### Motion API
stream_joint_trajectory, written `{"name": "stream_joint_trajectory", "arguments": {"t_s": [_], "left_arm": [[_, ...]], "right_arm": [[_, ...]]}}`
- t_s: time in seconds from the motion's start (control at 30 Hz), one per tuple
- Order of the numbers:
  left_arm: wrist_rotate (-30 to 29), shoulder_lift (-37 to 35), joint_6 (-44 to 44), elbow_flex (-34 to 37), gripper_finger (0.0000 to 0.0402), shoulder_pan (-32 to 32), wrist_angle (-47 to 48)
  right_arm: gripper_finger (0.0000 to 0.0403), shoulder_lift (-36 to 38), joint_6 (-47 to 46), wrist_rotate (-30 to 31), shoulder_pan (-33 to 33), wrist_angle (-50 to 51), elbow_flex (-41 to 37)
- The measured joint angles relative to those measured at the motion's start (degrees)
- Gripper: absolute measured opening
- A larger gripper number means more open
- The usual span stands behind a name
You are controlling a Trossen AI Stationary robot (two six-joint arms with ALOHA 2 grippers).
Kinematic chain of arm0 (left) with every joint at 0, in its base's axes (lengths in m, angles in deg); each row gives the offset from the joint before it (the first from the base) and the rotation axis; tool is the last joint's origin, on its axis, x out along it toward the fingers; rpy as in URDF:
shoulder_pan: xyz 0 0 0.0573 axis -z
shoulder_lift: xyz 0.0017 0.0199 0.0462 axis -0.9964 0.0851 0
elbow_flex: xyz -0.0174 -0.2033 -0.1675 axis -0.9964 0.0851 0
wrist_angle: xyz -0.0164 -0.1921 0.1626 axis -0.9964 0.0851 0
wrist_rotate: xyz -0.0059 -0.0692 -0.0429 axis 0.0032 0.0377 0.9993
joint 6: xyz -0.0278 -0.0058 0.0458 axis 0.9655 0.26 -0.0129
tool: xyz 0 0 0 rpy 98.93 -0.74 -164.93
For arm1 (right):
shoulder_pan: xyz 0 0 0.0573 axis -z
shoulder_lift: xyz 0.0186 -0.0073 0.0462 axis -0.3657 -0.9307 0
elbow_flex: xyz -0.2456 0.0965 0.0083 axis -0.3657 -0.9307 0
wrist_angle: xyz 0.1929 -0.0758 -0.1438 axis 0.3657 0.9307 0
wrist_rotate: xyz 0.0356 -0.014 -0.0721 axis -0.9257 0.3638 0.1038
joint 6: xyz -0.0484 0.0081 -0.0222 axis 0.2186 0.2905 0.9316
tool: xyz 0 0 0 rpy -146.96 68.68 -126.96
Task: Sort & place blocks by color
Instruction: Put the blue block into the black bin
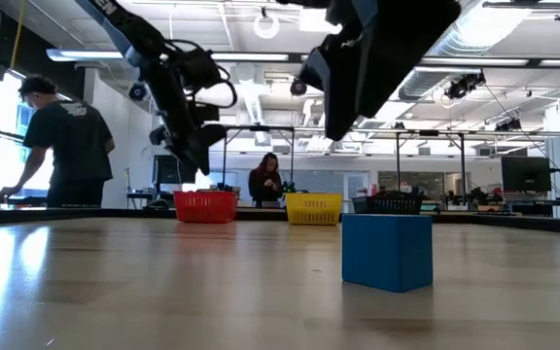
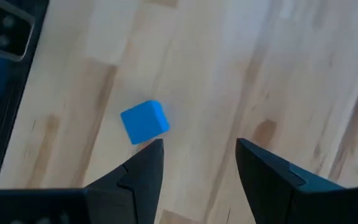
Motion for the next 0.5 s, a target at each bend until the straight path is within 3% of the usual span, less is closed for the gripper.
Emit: {"name": "stream_joint_trajectory", "arguments": {"t_s": [0.2,0.5], "left_arm": [[4.62,-6.66,0.6,-0.07,0.0161,2.19,6.61],[14.41,-14.94,6.3,-0.07,0.0161,9.33,12.62]], "right_arm": [[0.0185,0.0,9.08,-0.78,-1.02,-0.1,0.0],[0.0185,-3.12,10.64,-0.05,-3.89,-3.19,0.0]]}}
